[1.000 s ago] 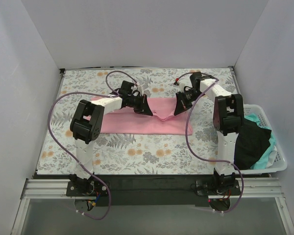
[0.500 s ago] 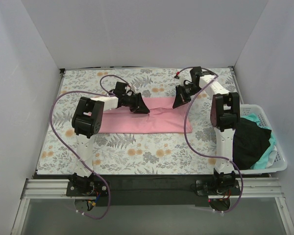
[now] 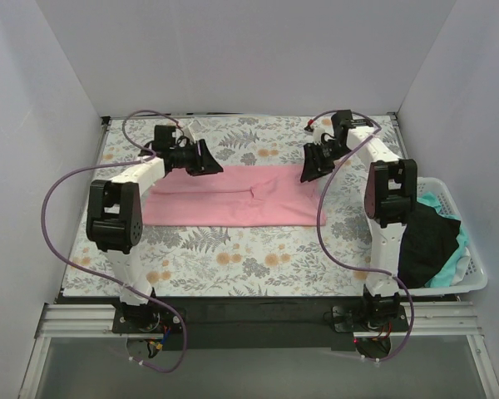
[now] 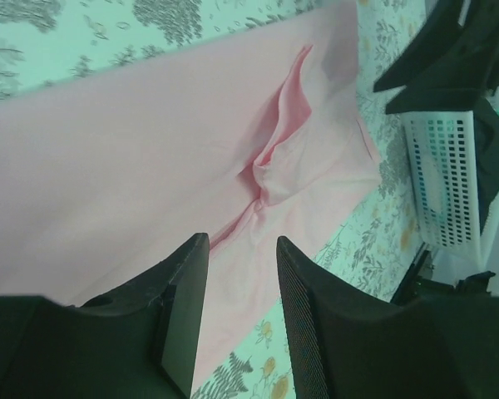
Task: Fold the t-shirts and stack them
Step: Fold the tshirt
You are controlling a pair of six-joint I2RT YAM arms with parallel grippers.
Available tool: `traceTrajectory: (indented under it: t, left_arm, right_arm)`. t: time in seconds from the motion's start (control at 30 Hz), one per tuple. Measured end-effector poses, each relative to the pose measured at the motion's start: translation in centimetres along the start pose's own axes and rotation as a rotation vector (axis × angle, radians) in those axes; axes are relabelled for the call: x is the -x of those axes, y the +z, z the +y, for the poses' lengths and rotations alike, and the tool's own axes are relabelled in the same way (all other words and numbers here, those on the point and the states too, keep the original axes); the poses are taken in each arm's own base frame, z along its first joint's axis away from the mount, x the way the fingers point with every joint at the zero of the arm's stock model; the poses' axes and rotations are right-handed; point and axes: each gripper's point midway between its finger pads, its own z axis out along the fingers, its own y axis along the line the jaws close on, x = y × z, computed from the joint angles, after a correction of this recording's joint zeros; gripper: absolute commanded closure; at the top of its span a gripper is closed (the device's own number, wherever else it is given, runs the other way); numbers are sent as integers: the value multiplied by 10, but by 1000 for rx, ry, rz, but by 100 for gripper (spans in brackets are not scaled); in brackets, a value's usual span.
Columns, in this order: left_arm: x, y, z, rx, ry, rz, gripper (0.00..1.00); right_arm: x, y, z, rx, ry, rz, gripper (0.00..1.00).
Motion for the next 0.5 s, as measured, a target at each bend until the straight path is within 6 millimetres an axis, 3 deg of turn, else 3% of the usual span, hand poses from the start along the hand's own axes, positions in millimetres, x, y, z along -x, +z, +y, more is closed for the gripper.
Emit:
traceTrajectory:
  t: [0.1,0.23,0.4,0.5]
  left_arm:
    - [18,-30,10,94,96,-35,62]
    - [31,-45,30,228,233,1,62]
    - [32,-45,62,333,327,114,61]
    - [23,-39,89,376,320,188,61]
  right_arm:
    - [-12,-15,9,-45,-43,4,59]
    - [-37,-25,27,-128,-136,57,62]
    - [-71,0,40,-202,-246,198,64]
    - [-91,18,42,-235,-287,287,66]
